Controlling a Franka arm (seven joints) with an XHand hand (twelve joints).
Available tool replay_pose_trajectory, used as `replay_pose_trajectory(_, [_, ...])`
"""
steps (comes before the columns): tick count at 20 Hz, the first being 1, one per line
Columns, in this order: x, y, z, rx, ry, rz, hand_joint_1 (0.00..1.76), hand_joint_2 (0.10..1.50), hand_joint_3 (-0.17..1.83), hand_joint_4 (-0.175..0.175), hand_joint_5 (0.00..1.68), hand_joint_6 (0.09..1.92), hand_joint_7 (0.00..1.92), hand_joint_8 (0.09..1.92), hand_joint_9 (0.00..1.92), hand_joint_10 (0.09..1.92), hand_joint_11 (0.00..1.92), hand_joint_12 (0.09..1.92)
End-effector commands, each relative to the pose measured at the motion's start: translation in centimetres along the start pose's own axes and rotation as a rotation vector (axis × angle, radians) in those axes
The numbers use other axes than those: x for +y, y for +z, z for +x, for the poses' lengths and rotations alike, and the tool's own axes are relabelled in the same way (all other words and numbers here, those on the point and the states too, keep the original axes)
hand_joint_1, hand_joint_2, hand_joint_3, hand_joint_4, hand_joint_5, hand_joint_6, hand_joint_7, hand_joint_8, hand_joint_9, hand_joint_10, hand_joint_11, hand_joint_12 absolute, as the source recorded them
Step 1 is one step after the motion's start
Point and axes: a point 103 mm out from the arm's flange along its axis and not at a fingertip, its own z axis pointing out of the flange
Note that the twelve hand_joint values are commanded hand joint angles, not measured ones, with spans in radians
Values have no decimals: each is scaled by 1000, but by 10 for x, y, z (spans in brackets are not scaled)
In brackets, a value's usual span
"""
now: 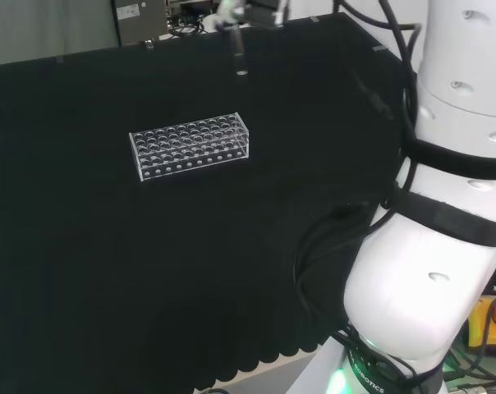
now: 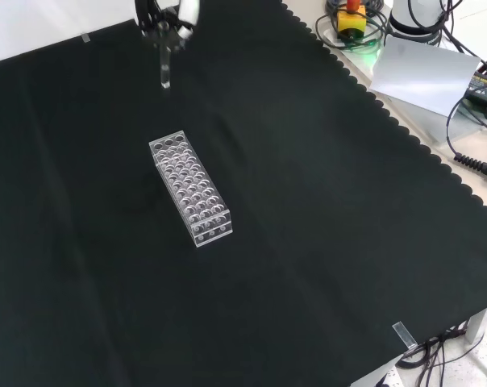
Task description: Shake the test tube.
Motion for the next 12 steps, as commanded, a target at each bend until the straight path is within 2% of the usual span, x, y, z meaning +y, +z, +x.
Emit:
replay_pose_trajectory(1, [-29,61,140,32,-267,125,1240,632,620,-175,1420,364,1764,413,1690,731,1349,852])
replay_pose_trajectory(7, [-30,60,145,31,-277,119,1240,632,621,-175,1421,364,1765,412,1689,731,1349,852])
replay_pose_trajectory(12, [-23,55,123,1,-233,104,1240,631,621,-175,1421,363,1765,411,1689,732,1349,853])
